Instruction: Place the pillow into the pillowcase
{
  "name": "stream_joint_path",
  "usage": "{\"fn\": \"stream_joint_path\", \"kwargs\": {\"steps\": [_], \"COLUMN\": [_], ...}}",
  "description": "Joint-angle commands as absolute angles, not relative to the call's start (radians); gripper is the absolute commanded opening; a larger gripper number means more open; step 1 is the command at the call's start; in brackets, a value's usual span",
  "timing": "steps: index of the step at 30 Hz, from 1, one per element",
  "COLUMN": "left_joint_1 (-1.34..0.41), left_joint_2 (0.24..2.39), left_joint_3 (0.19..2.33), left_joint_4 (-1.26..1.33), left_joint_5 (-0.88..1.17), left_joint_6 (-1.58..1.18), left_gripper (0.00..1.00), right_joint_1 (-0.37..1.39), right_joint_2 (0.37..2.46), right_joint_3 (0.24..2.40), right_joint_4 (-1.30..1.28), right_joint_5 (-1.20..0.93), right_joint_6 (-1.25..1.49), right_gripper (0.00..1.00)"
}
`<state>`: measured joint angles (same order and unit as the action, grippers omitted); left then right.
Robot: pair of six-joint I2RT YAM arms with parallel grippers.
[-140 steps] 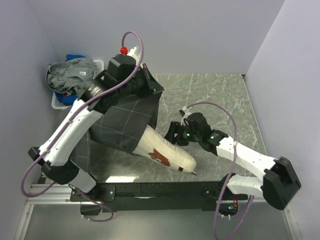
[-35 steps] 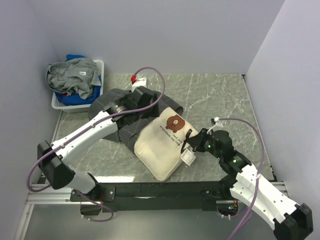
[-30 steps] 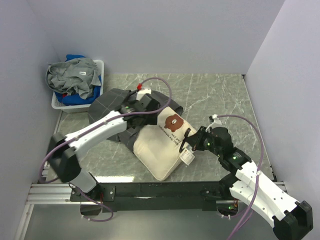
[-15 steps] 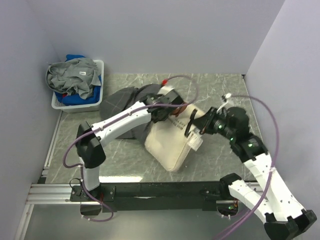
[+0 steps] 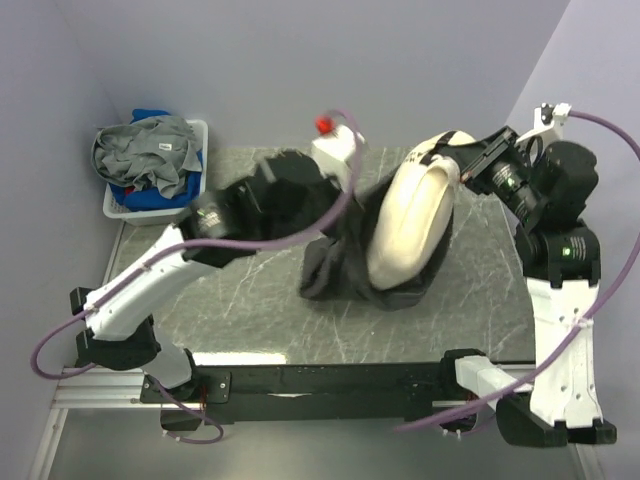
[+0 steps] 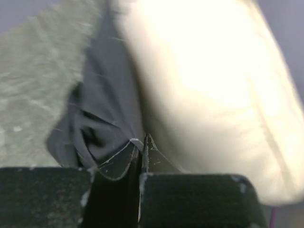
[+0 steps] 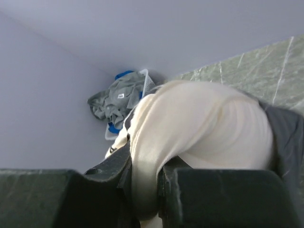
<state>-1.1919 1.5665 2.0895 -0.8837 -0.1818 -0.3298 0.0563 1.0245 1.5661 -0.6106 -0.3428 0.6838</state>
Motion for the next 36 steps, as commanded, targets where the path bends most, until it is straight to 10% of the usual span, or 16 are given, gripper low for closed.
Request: {"fn": "stream_joint_path", "kwargs": {"steps": [1, 9, 22, 31, 36], "left_joint_1": [-1.022, -1.003, -0.87, -0.739, -0.732], "left_joint_2": [1.622, 1.583, 1.428, 1.405, 1.365], "left_joint_3": [2.201, 2.29, 2.221, 2.155, 2.094], "left_joint_4": [-0.926, -0.749, -0.569, -0.537, -0.506], "left_joint_5": [-0.287, -0.009, -0.098, -0.116, -0.181], "left_joint_6": [-0.463, -0.497, -0.647, -0.85, -0.876], "left_gripper": [0.01, 0.01, 0.02, 0.01, 0.01], "right_joint_1": [0.006, 0.005, 0.028, 0.031, -0.092], "right_joint_2": [1.1, 1.207, 1.147, 1.135, 1.121], "right_joint_3": [1.739, 1.974, 1.523, 1.336, 1.266], "right_joint_4": [-0.566, -0.666, -0.465, -0.376, -0.39], "right_joint_5": [-0.316, -0.189, -0.276, -0.364, -0.337], "right_joint_6": [0.716, 0.692, 0.655, 0.652, 0.709], "right_gripper": [0.0, 0.0, 0.0, 0.76, 0.87]}}
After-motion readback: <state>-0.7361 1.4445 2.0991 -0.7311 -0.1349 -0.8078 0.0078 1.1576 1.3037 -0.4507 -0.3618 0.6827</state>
